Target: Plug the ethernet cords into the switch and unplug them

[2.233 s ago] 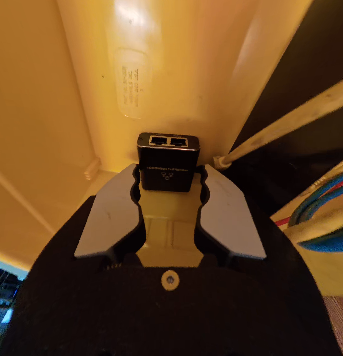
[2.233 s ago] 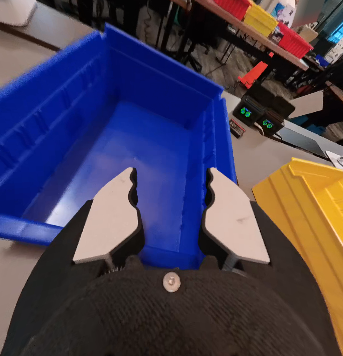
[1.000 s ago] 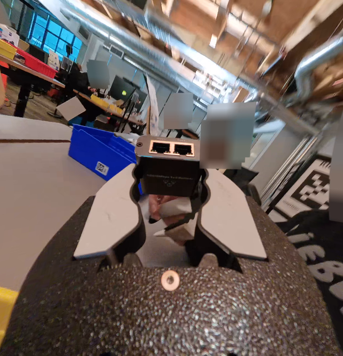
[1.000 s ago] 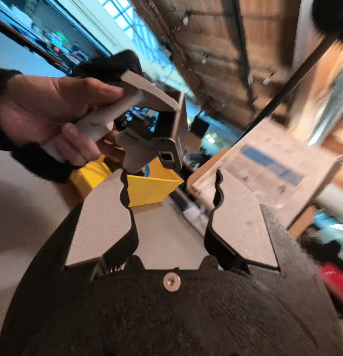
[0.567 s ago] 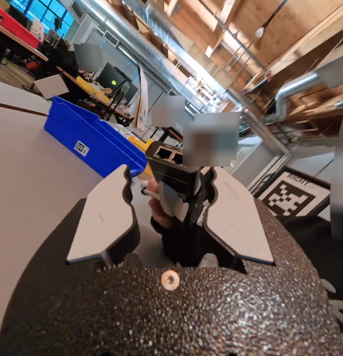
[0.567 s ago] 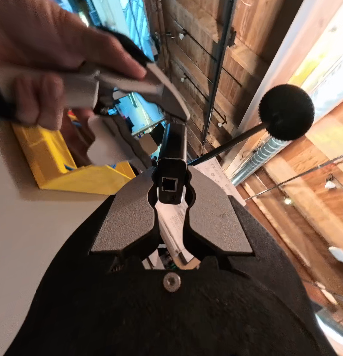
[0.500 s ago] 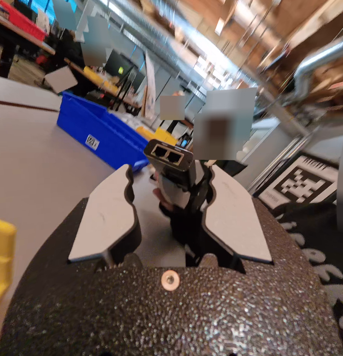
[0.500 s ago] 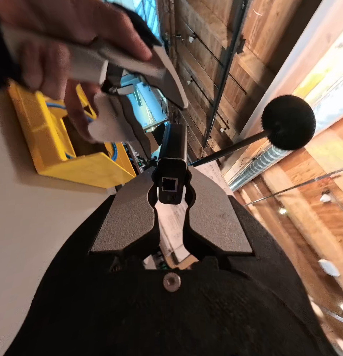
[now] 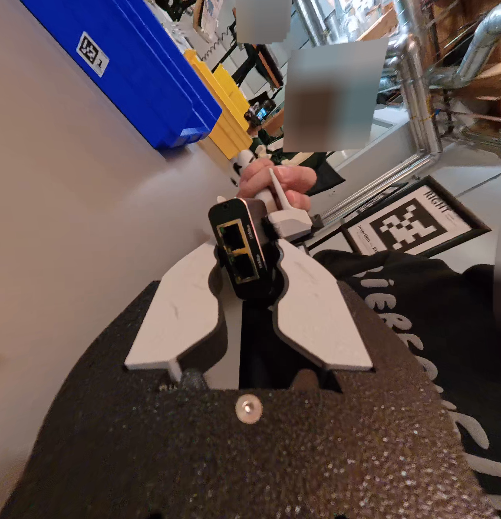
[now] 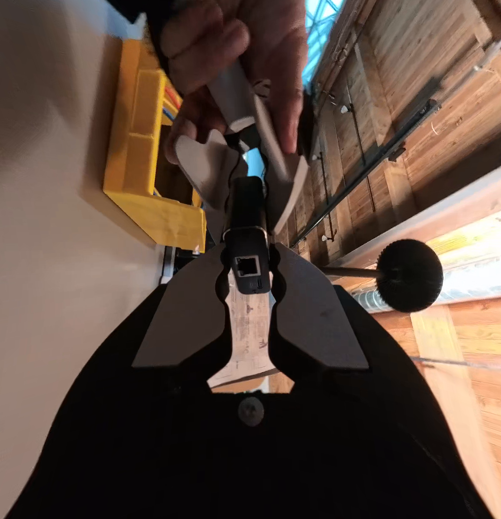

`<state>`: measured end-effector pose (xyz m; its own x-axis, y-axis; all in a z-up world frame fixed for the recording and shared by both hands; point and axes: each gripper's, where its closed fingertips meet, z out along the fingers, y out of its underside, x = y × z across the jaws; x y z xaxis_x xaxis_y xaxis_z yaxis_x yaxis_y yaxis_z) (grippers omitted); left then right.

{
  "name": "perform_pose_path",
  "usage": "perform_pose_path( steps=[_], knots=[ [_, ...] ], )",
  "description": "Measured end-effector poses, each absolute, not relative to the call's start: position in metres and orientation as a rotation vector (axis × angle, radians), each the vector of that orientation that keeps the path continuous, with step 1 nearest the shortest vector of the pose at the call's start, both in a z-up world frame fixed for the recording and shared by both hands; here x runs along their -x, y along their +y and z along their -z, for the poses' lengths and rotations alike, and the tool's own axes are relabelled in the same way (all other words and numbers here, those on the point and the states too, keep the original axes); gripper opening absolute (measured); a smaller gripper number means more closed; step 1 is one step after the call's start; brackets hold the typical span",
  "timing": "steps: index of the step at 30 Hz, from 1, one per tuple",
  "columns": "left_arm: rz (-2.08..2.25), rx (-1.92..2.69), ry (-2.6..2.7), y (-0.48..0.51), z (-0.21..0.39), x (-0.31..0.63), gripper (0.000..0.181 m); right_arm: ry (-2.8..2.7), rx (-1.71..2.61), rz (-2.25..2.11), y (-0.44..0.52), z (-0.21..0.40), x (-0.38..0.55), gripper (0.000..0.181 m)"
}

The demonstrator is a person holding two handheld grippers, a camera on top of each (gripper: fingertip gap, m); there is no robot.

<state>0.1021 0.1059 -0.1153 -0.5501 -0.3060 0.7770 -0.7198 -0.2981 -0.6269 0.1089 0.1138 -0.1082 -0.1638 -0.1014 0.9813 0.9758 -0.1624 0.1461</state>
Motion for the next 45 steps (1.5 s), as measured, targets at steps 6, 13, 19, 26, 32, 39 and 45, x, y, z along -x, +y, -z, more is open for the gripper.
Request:
perform_pose_path(
  steps=[6,13,19,26,32,39,45],
  knots=[
    [-2.071,-1.257,-1.562,0.102,0.099,-0.111,0.024,-0.651,1.293,0.949,0.105,0.084,-0.131,0.094],
    [-2.021,-1.316,-1.47,0.101,0.107,-0.117,0.024,-0.518,1.369,0.457,0.111,0.101,-0.117,0.09],
    [-1.934,-1.269,-1.424,0.075,0.111,-0.112,0.024,-0.492,1.317,0.228,0.103,0.098,-0.107,0.081],
    [-1.947,-1.362,-1.329,0.069,0.109,-0.119,0.024,-0.465,1.321,0.155,0.099,0.099,-0.112,0.074],
    [-1.963,-1.389,-1.291,0.071,0.107,-0.121,0.024,-0.477,1.399,0.179,0.097,0.108,-0.113,0.072],
    [-1.994,-1.444,-1.225,0.066,0.108,-0.126,0.024,-0.383,1.397,0.172,0.091,0.11,-0.118,0.071],
    [-2.005,-1.473,-1.192,0.064,0.11,-0.129,0.024,-0.311,1.346,0.165,0.083,0.111,-0.128,0.065]
  ],
)
